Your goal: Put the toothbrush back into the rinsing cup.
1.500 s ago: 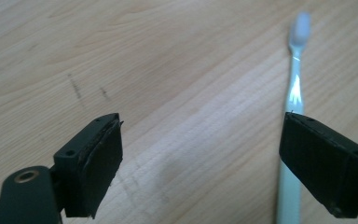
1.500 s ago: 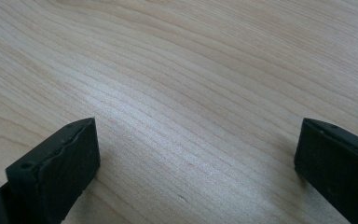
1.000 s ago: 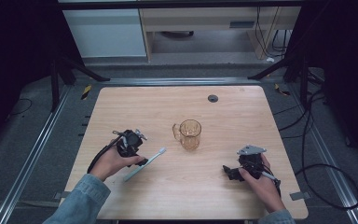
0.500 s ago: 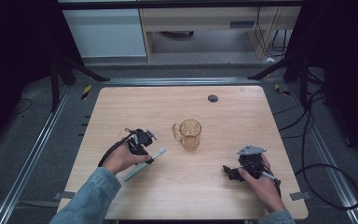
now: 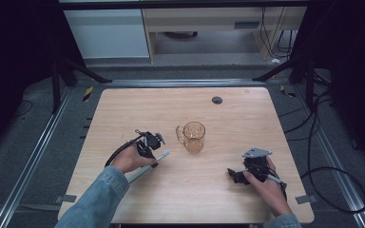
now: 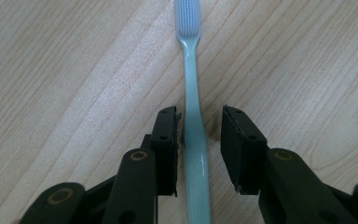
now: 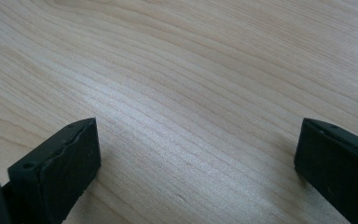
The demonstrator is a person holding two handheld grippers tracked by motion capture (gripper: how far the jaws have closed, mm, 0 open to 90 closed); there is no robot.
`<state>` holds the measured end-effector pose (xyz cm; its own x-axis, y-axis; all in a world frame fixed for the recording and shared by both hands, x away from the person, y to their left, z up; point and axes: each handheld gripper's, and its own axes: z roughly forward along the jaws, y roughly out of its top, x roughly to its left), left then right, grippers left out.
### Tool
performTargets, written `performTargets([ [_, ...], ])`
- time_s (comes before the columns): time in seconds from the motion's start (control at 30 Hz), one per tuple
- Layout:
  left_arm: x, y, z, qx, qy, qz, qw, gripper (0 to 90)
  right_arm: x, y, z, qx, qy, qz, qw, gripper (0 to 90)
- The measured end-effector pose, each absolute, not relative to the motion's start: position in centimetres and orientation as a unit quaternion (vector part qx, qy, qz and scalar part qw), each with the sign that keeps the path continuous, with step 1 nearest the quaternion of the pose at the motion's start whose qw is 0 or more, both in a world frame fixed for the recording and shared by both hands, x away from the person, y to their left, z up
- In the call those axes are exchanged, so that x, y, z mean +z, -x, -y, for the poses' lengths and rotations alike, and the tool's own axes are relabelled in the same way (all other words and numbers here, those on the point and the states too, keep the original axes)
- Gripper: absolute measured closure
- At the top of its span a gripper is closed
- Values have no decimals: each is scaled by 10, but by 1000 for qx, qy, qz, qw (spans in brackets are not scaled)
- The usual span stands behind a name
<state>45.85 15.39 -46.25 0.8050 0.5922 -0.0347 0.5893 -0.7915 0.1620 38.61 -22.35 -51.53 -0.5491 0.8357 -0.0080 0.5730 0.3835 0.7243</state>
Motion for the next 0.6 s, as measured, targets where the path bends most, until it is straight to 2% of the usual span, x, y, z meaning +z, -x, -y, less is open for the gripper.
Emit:
performTargets([
  [0.6,-462,-459,-150,24,-950,-304,64,754,-514,-385,224,347,-439,-809,181,7],
])
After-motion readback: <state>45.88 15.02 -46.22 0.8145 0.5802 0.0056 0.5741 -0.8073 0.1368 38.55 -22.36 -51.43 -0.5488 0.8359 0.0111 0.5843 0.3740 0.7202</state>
